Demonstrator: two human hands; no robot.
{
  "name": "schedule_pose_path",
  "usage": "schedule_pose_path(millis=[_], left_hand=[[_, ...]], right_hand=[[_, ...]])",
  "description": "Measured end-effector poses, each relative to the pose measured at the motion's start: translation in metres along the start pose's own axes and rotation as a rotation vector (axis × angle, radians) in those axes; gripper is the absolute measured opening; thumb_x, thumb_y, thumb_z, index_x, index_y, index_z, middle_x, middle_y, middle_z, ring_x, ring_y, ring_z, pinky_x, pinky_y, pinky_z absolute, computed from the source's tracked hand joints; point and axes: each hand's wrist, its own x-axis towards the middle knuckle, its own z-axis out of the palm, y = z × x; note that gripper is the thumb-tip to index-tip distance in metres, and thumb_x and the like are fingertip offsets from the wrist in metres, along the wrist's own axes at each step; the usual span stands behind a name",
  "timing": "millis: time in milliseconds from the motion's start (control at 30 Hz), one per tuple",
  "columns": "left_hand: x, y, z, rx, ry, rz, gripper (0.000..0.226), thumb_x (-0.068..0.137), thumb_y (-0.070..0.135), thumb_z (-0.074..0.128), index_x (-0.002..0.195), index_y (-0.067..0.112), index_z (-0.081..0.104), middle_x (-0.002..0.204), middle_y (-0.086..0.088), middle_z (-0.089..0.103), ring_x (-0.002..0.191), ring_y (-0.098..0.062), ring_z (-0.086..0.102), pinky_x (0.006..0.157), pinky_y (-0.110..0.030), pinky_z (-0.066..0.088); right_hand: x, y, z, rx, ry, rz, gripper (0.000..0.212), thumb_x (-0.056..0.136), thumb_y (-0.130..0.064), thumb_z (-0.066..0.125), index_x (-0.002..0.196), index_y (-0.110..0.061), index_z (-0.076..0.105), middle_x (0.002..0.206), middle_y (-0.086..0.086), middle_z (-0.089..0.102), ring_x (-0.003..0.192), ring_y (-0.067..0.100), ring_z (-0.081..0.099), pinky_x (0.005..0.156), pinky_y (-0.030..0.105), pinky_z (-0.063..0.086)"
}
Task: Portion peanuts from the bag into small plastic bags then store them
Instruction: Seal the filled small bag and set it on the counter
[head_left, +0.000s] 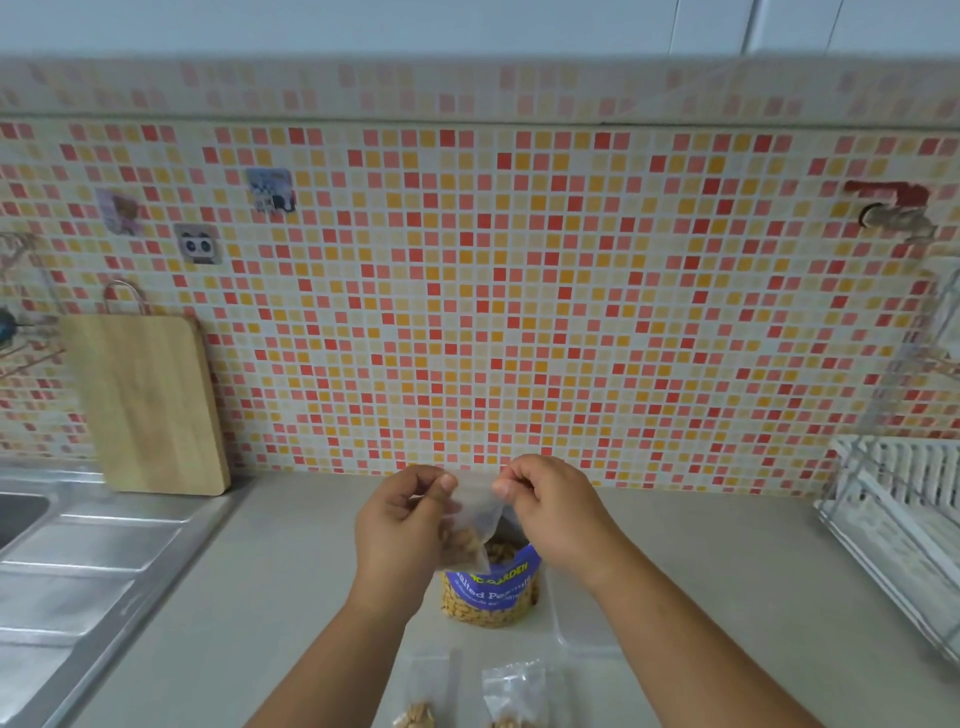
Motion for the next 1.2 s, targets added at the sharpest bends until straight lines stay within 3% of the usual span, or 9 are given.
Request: schedule_pose_path(millis=[167, 300, 367, 467, 600, 767, 967, 1067, 1200], left_hand=[[0.013, 0.000, -0.005, 0.063, -0.096, -0.055, 0.014, 0.089, 0.017, 0.061, 0.076, 0.017, 0.065, 0.057, 0.006, 0.059, 0.063, -0.023, 0.059, 0.055, -0.029, 0.047], [0.015, -0.036, -0.023, 0.109, -0.222, -0.341, 0.018, 0.092, 0.014, 0.056, 0.076, 0.013, 0.062, 0.067, -0.005, 0.059, 0.068, -0.027, 0.055, 0.050, -0.024, 0.037], [0.002, -0.069, -0.035, 0.162, -0.232, -0.502, 0.015, 0.093, 0.012, 0.054, 0.080, 0.010, 0.060, 0.070, -0.005, 0.056, 0.059, -0.025, 0.063, 0.042, -0.016, 0.033], [-0.018, -0.118, -0.049, 0.252, -0.147, -0.618, 0.013, 0.093, 0.010, 0.054, 0.081, 0.007, 0.059, 0.072, -0.006, 0.054, 0.048, -0.019, 0.064, 0.035, -0.013, 0.029], [-0.028, -0.154, -0.052, 0.433, -0.072, -0.593, 0.016, 0.090, 0.005, 0.049, 0.078, 0.011, 0.059, 0.069, -0.008, 0.060, 0.048, -0.022, 0.062, 0.043, -0.020, 0.038], [-0.033, -0.165, -0.046, 0.651, -0.163, -0.476, 0.021, 0.088, 0.007, 0.043, 0.076, 0.021, 0.053, 0.062, -0.002, 0.062, 0.043, -0.014, 0.054, 0.040, -0.022, 0.042], [-0.031, -0.172, -0.051, 0.939, -0.314, -0.278, 0.029, 0.088, 0.016, 0.055, 0.116, 0.022, 0.055, 0.112, -0.001, 0.055, 0.108, -0.021, 0.057, 0.092, -0.024, 0.041], [-0.030, -0.151, -0.049, 0.772, -0.314, -0.274, 0.028, 0.085, 0.023, 0.063, 0.113, 0.024, 0.060, 0.113, 0.006, 0.059, 0.101, -0.014, 0.058, 0.087, -0.020, 0.042], [-0.027, -0.112, -0.045, 0.180, -0.442, -0.429, 0.027, 0.072, 0.034, 0.071, 0.090, 0.015, 0.073, 0.089, 0.001, 0.072, 0.084, -0.011, 0.061, 0.083, -0.024, 0.045]], right_hand=[[0.008, -0.001, -0.008, 0.221, -0.026, 0.116, 0.021, 0.091, -0.028, 0.058, 0.080, -0.013, 0.065, 0.080, -0.009, 0.062, 0.072, 0.003, 0.054, 0.070, 0.020, 0.042], [-0.004, 0.020, -0.005, 0.115, -0.377, 0.322, 0.033, 0.091, -0.037, 0.057, 0.065, -0.019, 0.066, 0.061, -0.008, 0.062, 0.048, -0.004, 0.052, 0.060, 0.018, 0.040], [-0.019, 0.041, 0.019, -0.117, -0.546, 0.366, 0.028, 0.091, -0.034, 0.055, 0.075, -0.015, 0.069, 0.064, -0.006, 0.063, 0.061, 0.006, 0.060, 0.068, 0.022, 0.044], [-0.044, 0.067, 0.065, -0.468, -0.613, 0.405, 0.044, 0.088, -0.040, 0.053, 0.116, -0.007, 0.062, 0.114, 0.013, 0.066, 0.107, 0.026, 0.063, 0.090, 0.028, 0.047], [-0.064, 0.085, 0.098, -0.465, -0.535, 0.542, 0.053, 0.087, -0.049, 0.052, 0.125, -0.012, 0.055, 0.132, 0.008, 0.057, 0.123, 0.025, 0.055, 0.097, 0.030, 0.043], [-0.067, 0.101, 0.110, -0.332, -0.484, 0.686, 0.041, 0.084, -0.038, 0.052, 0.114, -0.011, 0.062, 0.125, 0.008, 0.061, 0.116, 0.026, 0.059, 0.088, 0.027, 0.046], [-0.053, 0.101, 0.097, -0.072, -0.549, 0.645, 0.021, 0.075, -0.019, 0.056, 0.055, -0.014, 0.056, 0.081, 0.010, 0.070, 0.059, 0.018, 0.054, 0.060, 0.019, 0.041], [-0.051, 0.084, 0.074, 0.083, -0.559, 0.594, 0.023, 0.079, -0.016, 0.058, 0.057, -0.018, 0.053, 0.073, 0.002, 0.066, 0.043, 0.005, 0.049, 0.040, 0.008, 0.034], [-0.044, 0.058, 0.043, 0.305, -0.554, 0.475, 0.026, 0.087, -0.011, 0.058, 0.064, -0.021, 0.054, 0.069, -0.003, 0.065, 0.044, -0.004, 0.051, 0.043, 0.008, 0.034]])
